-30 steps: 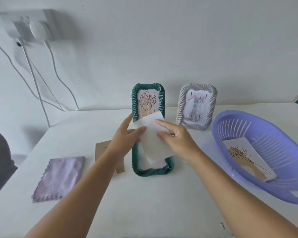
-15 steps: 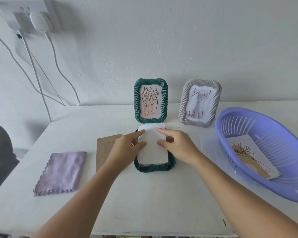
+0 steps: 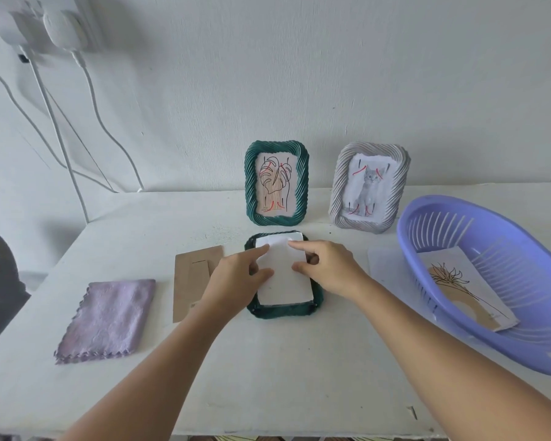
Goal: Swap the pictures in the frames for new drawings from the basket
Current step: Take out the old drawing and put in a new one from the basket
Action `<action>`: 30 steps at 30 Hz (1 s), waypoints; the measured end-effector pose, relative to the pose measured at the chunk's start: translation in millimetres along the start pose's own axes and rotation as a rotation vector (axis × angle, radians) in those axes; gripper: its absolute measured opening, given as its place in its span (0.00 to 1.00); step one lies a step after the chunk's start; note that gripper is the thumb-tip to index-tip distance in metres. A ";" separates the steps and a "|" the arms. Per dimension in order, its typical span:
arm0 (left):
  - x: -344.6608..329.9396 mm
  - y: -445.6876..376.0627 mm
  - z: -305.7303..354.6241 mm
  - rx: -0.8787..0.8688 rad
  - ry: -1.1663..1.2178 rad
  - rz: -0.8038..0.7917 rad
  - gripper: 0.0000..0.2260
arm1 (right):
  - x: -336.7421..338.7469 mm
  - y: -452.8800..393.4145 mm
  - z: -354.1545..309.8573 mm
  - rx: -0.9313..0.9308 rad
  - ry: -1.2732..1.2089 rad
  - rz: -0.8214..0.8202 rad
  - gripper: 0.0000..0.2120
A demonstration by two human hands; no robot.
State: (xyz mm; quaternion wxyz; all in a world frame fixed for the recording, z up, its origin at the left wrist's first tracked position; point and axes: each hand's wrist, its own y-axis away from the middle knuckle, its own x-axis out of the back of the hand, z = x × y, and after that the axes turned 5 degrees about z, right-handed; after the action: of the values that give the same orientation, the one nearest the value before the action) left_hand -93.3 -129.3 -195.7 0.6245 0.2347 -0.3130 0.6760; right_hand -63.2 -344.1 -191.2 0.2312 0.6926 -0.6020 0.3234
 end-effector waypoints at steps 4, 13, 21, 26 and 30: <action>0.0 1.2 -3.1 0.004 -0.010 -0.016 0.22 | -2.6 1.6 0.5 0.004 0.018 0.004 0.22; 2.3 0.9 -1.2 -0.032 -0.148 -0.010 0.22 | -11.0 -0.9 8.0 0.042 0.143 0.011 0.23; 2.6 -0.1 -2.5 0.011 -0.196 -0.037 0.22 | -14.2 -0.9 15.2 0.025 0.189 -0.015 0.23; 1.9 -0.9 -1.9 0.017 -0.203 -0.044 0.22 | -15.1 -1.3 17.6 0.030 0.186 -0.013 0.23; 1.7 -1.1 -1.9 0.029 -0.200 -0.048 0.22 | -14.8 -0.8 17.8 0.036 0.191 -0.016 0.23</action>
State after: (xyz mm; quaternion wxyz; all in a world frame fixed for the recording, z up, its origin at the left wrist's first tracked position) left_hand -92.2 -126.8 -195.6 0.6025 0.3174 -0.3585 0.6385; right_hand -60.3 -346.5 -214.0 0.2779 0.6673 -0.5657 0.3968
